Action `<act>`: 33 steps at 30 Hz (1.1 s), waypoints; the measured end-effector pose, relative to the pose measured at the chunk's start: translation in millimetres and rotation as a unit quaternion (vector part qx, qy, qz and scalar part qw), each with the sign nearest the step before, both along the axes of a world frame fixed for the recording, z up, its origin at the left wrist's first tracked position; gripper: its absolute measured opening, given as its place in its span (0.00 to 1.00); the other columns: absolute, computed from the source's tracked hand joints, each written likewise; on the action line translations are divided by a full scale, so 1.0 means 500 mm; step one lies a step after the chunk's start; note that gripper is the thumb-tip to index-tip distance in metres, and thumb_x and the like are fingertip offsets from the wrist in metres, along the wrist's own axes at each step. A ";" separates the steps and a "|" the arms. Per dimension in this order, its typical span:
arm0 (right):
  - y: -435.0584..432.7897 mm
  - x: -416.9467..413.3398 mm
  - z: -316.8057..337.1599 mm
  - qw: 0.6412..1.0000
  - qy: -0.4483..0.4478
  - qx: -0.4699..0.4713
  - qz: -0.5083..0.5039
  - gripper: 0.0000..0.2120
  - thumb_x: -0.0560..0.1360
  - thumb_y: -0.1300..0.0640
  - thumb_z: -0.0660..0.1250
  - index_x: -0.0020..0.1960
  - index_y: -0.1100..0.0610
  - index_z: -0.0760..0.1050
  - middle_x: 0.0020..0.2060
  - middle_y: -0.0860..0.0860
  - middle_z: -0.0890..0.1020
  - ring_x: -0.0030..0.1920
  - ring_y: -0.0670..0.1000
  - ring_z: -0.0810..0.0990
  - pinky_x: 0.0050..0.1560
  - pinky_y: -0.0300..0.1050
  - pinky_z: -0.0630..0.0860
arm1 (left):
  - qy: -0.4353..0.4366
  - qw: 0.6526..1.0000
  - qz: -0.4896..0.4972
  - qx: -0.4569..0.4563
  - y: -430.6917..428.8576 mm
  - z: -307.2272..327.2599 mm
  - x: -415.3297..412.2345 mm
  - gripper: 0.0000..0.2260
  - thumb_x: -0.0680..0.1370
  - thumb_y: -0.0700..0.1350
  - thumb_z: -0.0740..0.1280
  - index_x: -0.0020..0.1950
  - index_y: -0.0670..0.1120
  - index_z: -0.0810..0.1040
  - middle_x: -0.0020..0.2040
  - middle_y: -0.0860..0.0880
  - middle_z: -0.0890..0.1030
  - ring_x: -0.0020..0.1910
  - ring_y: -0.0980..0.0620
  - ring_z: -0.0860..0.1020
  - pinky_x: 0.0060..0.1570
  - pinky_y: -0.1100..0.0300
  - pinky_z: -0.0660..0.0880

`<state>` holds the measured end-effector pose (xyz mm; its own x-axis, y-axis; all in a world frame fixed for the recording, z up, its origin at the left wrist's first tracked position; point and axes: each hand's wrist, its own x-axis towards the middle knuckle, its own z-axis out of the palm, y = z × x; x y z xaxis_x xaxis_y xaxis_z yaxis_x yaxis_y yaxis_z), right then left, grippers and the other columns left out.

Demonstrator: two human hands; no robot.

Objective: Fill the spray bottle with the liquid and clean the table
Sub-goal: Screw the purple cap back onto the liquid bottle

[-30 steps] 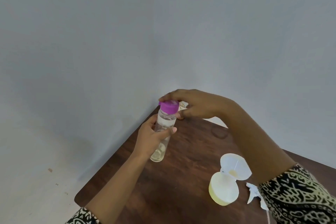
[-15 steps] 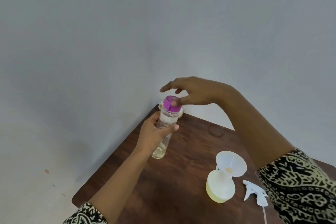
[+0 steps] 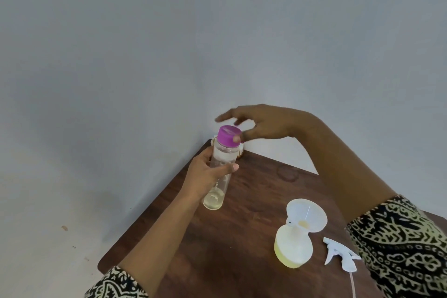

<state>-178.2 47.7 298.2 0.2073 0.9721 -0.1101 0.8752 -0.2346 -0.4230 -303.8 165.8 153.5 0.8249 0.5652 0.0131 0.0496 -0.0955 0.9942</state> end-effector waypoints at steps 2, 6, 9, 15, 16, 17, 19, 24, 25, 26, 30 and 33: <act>0.007 -0.002 -0.013 0.999 -0.028 0.001 -0.016 0.21 0.75 0.47 0.68 0.67 0.46 0.70 0.60 0.44 0.76 0.51 0.44 0.77 0.52 0.39 0.70 | -0.003 1.000 0.000 -0.002 -0.003 0.000 0.001 0.22 0.66 0.46 0.79 0.59 0.49 0.80 0.51 0.50 0.84 0.51 0.50 0.82 0.52 0.54 0.79; 0.025 -0.026 -0.032 0.972 -0.141 0.043 -0.185 0.29 0.71 0.29 0.58 0.39 0.56 0.74 0.31 0.49 0.76 0.33 0.49 0.74 0.36 0.44 0.68 | -0.005 1.000 0.005 0.007 -0.013 -0.002 0.001 0.20 0.67 0.45 0.79 0.57 0.50 0.80 0.49 0.53 0.84 0.48 0.54 0.82 0.49 0.59 0.79; 0.028 -0.026 -0.047 0.952 -0.119 0.099 -0.264 0.40 0.75 0.30 0.44 0.39 0.63 0.77 0.31 0.53 0.79 0.34 0.53 0.77 0.41 0.45 0.73 | -0.004 1.000 0.003 -0.005 -0.013 -0.001 0.004 0.22 0.67 0.46 0.79 0.59 0.49 0.80 0.51 0.51 0.84 0.51 0.51 0.82 0.53 0.55 0.79; -0.009 0.005 -0.050 0.984 0.167 0.038 -0.052 0.27 0.75 0.49 0.68 0.72 0.47 0.65 0.65 0.40 0.72 0.62 0.40 0.72 0.56 0.29 0.67 | -0.009 0.995 -0.066 -0.072 -0.007 0.010 0.006 0.18 0.66 0.39 0.78 0.53 0.48 0.82 0.44 0.51 0.85 0.46 0.51 0.83 0.49 0.54 0.79; -0.009 0.004 -0.056 0.985 0.161 0.044 -0.045 0.29 0.74 0.49 0.70 0.72 0.48 0.66 0.65 0.41 0.73 0.63 0.40 0.72 0.58 0.30 0.67 | -0.010 0.994 -0.071 -0.077 -0.008 0.011 0.005 0.17 0.66 0.38 0.78 0.53 0.48 0.81 0.43 0.52 0.85 0.45 0.52 0.83 0.46 0.56 0.78; -0.008 0.004 -0.062 0.987 0.143 0.061 -0.048 0.28 0.72 0.48 0.72 0.70 0.48 0.69 0.64 0.42 0.75 0.62 0.41 0.73 0.59 0.32 0.68 | -0.011 0.994 -0.071 -0.077 -0.011 0.011 0.005 0.17 0.66 0.38 0.78 0.53 0.48 0.81 0.42 0.53 0.85 0.44 0.53 0.83 0.44 0.58 0.78; -0.003 0.001 -0.072 0.988 0.083 0.101 -0.086 0.25 0.69 0.43 0.73 0.63 0.50 0.75 0.55 0.43 0.80 0.54 0.44 0.77 0.54 0.36 0.72 | -0.015 0.996 -0.057 -0.065 -0.015 0.008 0.005 0.18 0.66 0.40 0.78 0.53 0.49 0.81 0.44 0.52 0.85 0.45 0.53 0.84 0.45 0.58 0.79; 0.032 -0.029 -0.092 0.938 -0.263 0.138 -0.180 0.30 0.73 0.30 0.56 0.38 0.56 0.77 0.30 0.49 0.78 0.35 0.50 0.77 0.37 0.43 0.71 | -0.006 0.999 -0.048 0.008 -0.033 -0.009 0.007 0.21 0.64 0.47 0.80 0.56 0.49 0.82 0.49 0.51 0.86 0.50 0.52 0.83 0.53 0.54 0.79; 0.031 -0.032 -0.093 0.935 -0.277 0.154 -0.157 0.31 0.73 0.30 0.53 0.38 0.57 0.76 0.31 0.50 0.78 0.34 0.51 0.77 0.37 0.44 0.71 | -0.009 0.998 -0.054 0.005 -0.035 -0.010 0.006 0.21 0.65 0.46 0.80 0.56 0.48 0.82 0.49 0.50 0.86 0.51 0.52 0.83 0.53 0.54 0.79; 0.026 -0.032 -0.093 0.937 -0.281 0.170 -0.121 0.32 0.74 0.29 0.51 0.40 0.57 0.76 0.32 0.50 0.79 0.34 0.51 0.77 0.37 0.44 0.71 | -0.012 0.998 -0.058 -0.007 -0.035 -0.009 0.005 0.20 0.65 0.45 0.80 0.56 0.47 0.82 0.49 0.49 0.86 0.51 0.51 0.83 0.53 0.53 0.79; 0.010 -0.020 -0.101 0.921 -0.344 0.184 -0.003 0.35 0.71 0.29 0.40 0.50 0.53 0.72 0.39 0.46 0.77 0.34 0.50 0.74 0.32 0.41 0.62 | -0.011 0.995 -0.076 -0.056 -0.029 0.004 0.006 0.18 0.66 0.40 0.79 0.54 0.46 0.81 0.49 0.47 0.85 0.50 0.48 0.83 0.53 0.53 0.80; 0.016 -0.020 -0.112 0.912 -0.362 0.190 -0.023 0.27 0.74 0.33 0.42 0.42 0.54 0.68 0.32 0.47 0.73 0.29 0.50 0.69 0.28 0.39 0.56 | -0.012 0.996 -0.079 -0.040 -0.037 0.007 0.008 0.18 0.65 0.39 0.79 0.54 0.45 0.82 0.48 0.47 0.86 0.49 0.49 0.84 0.51 0.55 0.80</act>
<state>-188.4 55.9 242.3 0.1335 0.9000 0.4150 0.9502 -0.2352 0.2043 -299.6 147.5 157.2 0.9038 0.4278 -0.0068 0.0170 -0.0199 0.9997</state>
